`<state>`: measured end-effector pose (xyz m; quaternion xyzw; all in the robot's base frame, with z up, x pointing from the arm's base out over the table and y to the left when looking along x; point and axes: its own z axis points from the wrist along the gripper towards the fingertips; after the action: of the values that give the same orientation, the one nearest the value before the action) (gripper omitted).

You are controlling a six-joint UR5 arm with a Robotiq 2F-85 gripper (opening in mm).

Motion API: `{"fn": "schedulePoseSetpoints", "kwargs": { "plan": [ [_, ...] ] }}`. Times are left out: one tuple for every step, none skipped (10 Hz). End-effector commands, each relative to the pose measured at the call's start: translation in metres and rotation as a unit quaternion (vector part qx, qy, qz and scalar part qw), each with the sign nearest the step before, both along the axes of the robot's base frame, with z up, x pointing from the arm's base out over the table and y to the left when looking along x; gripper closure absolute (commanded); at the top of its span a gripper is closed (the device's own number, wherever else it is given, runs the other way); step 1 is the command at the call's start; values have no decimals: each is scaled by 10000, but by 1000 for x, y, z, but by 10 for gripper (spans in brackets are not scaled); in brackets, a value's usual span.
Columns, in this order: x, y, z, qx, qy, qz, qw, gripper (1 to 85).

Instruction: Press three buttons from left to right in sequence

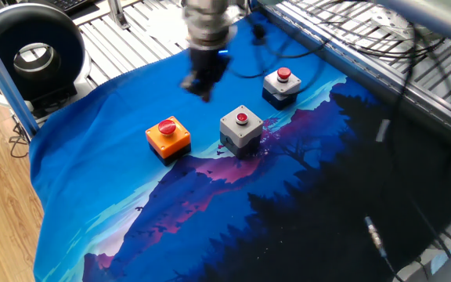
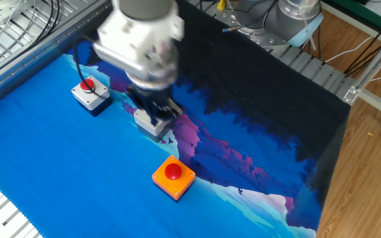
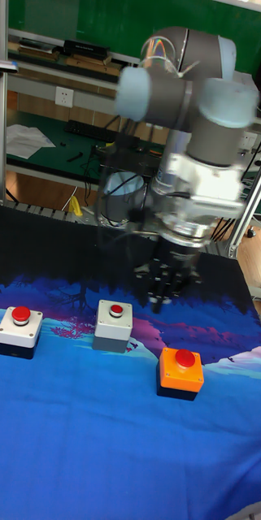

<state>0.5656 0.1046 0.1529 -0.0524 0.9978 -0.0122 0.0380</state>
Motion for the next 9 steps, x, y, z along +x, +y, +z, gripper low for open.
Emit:
{"fn": "schedulePoseSetpoints", "kwargs": {
  "plan": [
    [27,70,-13,46,-263,-366,9990,847],
    [31,76,-24,65,-236,-261,9994,847],
    [36,77,-34,200,-176,-82,9996,847],
    [43,77,-44,391,-176,-1,9991,847],
    [48,66,-50,282,-222,16,9994,847],
    [46,59,-51,175,-191,10,9997,847],
    [47,55,-53,147,-213,65,9996,847],
    [49,53,-57,194,-221,124,9995,847],
    [45,50,-61,202,-152,139,9996,847]
  ]
}}
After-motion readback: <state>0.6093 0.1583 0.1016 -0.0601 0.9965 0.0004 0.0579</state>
